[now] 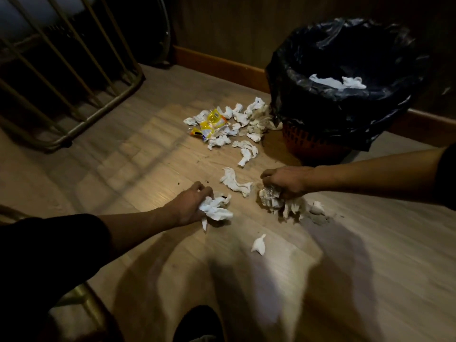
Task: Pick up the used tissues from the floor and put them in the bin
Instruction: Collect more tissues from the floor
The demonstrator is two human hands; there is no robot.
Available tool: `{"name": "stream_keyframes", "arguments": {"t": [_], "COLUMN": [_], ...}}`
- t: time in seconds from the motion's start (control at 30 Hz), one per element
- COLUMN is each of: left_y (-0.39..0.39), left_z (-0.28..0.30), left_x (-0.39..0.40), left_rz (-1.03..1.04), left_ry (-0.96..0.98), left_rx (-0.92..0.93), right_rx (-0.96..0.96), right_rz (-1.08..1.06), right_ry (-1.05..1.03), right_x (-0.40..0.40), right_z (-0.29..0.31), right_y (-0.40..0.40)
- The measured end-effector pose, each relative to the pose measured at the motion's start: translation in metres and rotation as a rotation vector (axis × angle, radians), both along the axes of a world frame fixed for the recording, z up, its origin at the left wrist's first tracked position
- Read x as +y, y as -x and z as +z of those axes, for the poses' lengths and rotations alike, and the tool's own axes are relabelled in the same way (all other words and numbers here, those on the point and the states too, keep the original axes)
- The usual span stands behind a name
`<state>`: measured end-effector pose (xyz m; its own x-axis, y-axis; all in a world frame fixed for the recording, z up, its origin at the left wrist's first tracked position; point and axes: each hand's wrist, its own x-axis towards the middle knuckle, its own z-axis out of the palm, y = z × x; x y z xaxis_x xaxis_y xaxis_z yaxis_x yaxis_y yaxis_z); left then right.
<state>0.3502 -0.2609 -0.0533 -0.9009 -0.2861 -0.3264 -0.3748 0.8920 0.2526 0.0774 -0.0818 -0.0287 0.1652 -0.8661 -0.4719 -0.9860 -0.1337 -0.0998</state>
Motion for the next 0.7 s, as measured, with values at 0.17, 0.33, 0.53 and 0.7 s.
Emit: {"name": "stream_keyframes", "arguments": {"t": [0.17, 0.33, 0.53, 0.7], "left_y": [-0.009, -0.006, 0.001, 0.009], "left_z": [-0.028, -0.055, -0.061, -0.044], "left_x": [-0.022, -0.024, -0.032, -0.047], "left_rz": [-0.002, -0.048, -0.079, -0.077], "left_ry": [0.024, -0.002, -0.057, -0.097], "left_rx": [-0.125, -0.096, -0.064, -0.163], "right_rx": [0.077, 0.106, 0.076, 0.043], "right_rz": [0.038, 0.104, 0.060, -0.003], "right_ry": [-0.075, -0.140, -0.143, -0.151], "right_x": [-0.036, -0.055, -0.068, -0.063], "right_z": [-0.008, -0.028, -0.040, -0.033], "right_y": [-0.017, -0.033, -0.044, -0.044]}}
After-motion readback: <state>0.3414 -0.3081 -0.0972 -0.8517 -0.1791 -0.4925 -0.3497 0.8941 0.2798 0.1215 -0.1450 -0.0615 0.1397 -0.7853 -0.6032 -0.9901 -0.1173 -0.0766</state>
